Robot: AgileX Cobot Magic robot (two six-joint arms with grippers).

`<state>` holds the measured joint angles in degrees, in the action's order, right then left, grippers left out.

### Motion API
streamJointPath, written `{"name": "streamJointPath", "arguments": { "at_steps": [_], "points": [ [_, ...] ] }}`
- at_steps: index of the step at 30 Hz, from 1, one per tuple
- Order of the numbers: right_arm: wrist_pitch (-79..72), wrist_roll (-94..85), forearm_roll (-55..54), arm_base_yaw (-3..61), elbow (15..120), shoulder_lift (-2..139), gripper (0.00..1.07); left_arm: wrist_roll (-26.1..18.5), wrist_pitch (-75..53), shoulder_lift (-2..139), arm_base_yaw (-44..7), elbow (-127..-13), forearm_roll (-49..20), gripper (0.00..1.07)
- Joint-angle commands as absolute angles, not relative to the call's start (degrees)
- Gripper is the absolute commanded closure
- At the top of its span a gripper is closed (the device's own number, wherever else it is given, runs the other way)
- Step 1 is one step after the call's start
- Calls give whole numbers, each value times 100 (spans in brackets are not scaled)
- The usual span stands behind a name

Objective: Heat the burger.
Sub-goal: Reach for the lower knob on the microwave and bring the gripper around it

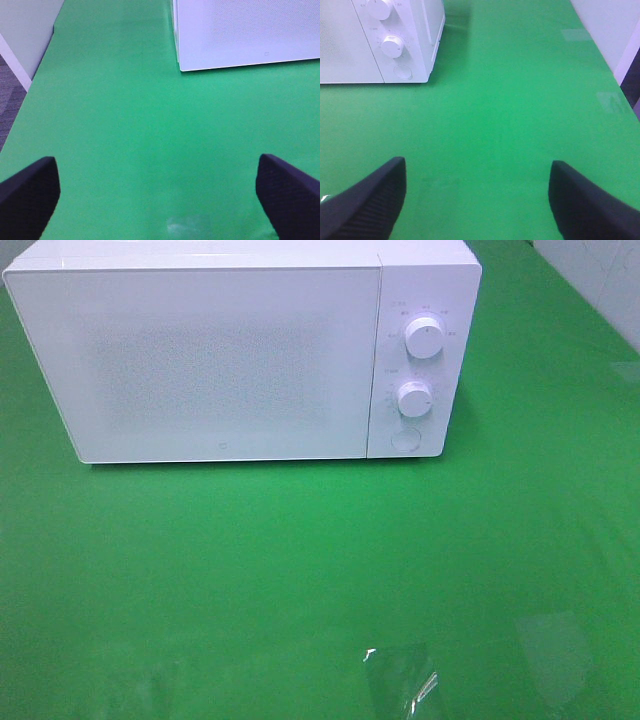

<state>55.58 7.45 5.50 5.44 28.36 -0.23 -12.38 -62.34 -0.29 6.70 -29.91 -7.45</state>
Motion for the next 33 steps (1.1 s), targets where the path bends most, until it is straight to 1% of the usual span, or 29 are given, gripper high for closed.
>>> {"name": "streamJointPath", "arguments": {
  "at_steps": [1, 33],
  "points": [
    [5518, 739, 539, 533, 2825, -178, 32, -1243, -6159, -166, 688, -2979, -796, 5],
    [5518, 751, 544, 533, 2825, -178, 32, -1243, -6159, -166, 688, -2979, -796, 5]
  ]
}}
